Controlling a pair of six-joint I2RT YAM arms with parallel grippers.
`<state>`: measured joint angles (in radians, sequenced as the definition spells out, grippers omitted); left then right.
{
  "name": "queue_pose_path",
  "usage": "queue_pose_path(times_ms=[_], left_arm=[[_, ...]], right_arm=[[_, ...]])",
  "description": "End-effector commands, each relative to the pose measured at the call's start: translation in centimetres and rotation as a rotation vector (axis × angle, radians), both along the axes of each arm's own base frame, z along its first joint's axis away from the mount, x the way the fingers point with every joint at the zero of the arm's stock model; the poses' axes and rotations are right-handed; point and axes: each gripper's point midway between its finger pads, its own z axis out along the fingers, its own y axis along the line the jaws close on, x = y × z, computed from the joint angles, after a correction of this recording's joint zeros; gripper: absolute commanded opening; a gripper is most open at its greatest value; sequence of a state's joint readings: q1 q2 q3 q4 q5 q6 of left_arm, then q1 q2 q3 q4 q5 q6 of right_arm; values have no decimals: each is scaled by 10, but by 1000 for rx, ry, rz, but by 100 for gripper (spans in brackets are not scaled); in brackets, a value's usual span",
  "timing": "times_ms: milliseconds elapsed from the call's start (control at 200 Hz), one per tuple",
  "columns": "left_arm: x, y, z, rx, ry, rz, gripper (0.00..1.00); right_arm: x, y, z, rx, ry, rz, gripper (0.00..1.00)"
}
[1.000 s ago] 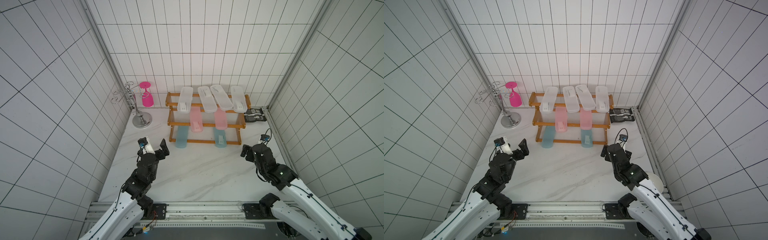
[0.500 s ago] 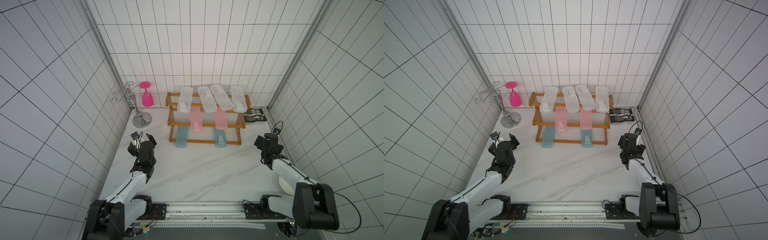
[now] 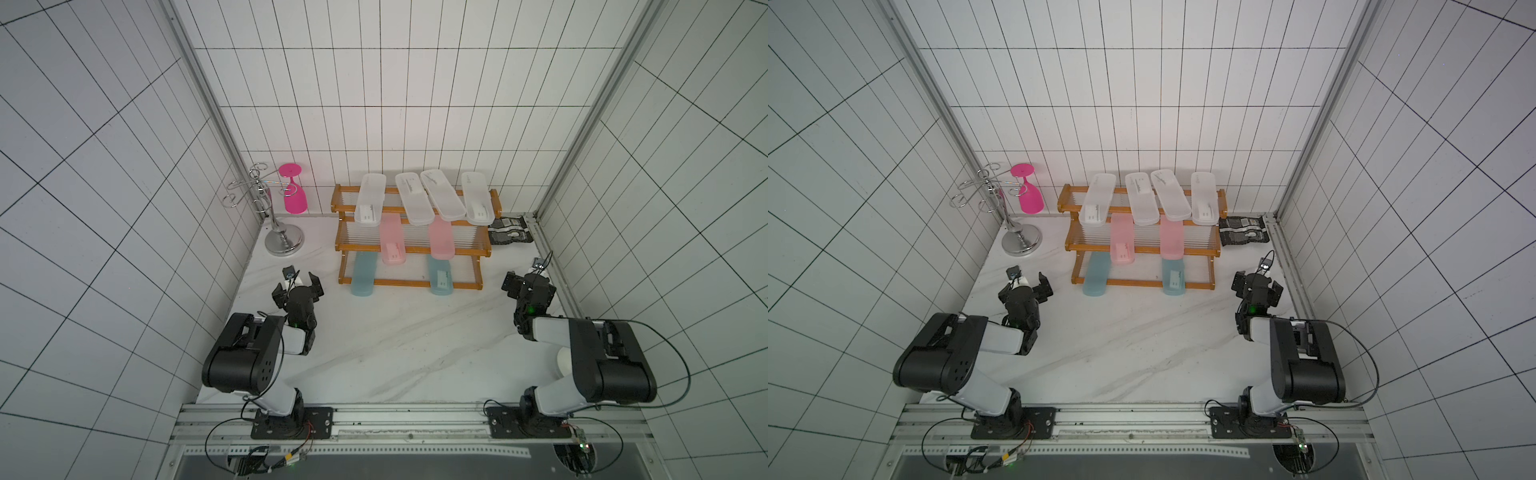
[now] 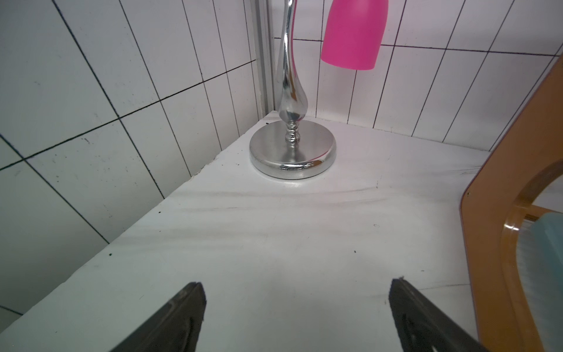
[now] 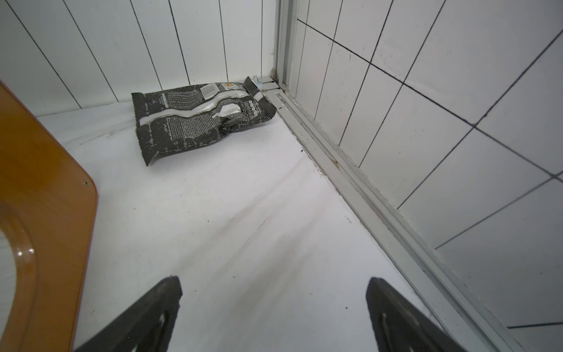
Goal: Place the pencil cases on the shelf according to color
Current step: Reset both arms
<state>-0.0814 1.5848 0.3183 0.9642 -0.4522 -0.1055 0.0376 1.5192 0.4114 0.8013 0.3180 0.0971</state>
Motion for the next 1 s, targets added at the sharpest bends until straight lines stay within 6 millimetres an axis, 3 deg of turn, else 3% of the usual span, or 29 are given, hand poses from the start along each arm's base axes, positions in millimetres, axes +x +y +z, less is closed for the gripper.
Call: queue_pose_path(times_ms=[0, 155, 995], left_arm=[[22, -14, 18, 12, -30, -99, 98], [32, -7, 11, -70, 39, -138, 98], [31, -7, 11, -68, 36, -139, 98]], right_arm=[[5, 2, 1, 2, -11, 43, 99], [5, 2, 3, -2, -30, 42, 99], [5, 1, 3, -2, -27, 41, 99]])
